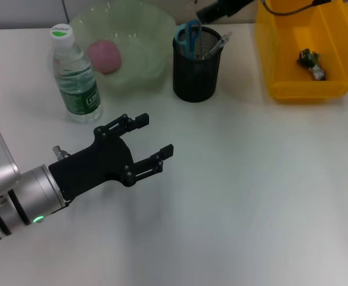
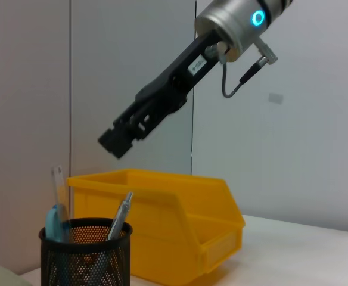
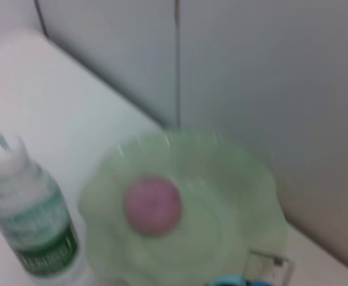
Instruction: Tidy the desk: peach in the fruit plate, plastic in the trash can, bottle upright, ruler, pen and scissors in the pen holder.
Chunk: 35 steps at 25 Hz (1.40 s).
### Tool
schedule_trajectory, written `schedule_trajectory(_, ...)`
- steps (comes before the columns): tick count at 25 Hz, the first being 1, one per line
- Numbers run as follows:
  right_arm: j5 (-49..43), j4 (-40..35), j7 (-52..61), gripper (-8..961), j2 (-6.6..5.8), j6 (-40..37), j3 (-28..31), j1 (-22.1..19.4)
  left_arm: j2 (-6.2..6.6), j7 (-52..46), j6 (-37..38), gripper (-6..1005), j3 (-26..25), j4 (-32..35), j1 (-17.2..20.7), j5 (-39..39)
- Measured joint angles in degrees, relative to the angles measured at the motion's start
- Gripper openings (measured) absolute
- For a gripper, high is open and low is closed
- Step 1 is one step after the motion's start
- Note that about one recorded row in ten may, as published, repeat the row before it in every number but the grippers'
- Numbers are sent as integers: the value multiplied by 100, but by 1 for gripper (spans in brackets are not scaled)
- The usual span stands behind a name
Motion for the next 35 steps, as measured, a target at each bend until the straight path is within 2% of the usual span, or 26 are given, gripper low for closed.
schedule_trajectory(4,1153,-441,-664,660,-9,120,38,-654,0,-6,-2,782,0,17,7,-11)
schedule_trajectory(9,2935,-530,-1975,663,-9,136,75,-1507,14,-9,-1,782,-6,61,30,-14)
schedule_trajectory(13,4384,-219,-3228,665,-15,-85,79,-2177,35,-66,17,782,-1,173,62,-16)
schedule_trajectory(17,5523,550,-4540,666,-66,-855,157,-2662,38,-288,89,782,28,335,74,6)
schedule_trajectory(23,5797,2217,-6132,669,-172,-2242,863,-2910,37,-498,472,782,84,595,175,25)
schedule_trajectory(26,5781,3013,-6717,670,-256,-2435,939,-2996,38,-786,594,782,180,772,201,26)
schedule_trajectory(28,5704,3294,-6981,671,-273,-2403,916,-3060,40,-1013,667,782,327,887,204,29)
schedule_trajectory(30,5523,3383,-7115,672,-247,-2368,912,-3110,41,-1139,742,782,459,951,205,29)
schedule_trajectory(31,5259,3401,-7226,673,-178,-2315,909,-3152,41,-1184,785,782,536,970,205,30)
schedule_trajectory(32,5259,3401,-7226,673,-178,-2315,909,-3152,42,-1220,825,782,610,990,206,30)
schedule_trajectory(35,4896,3404,-7432,674,-68,-2194,926,-3189,43,-1267,897,782,755,1028,195,30)
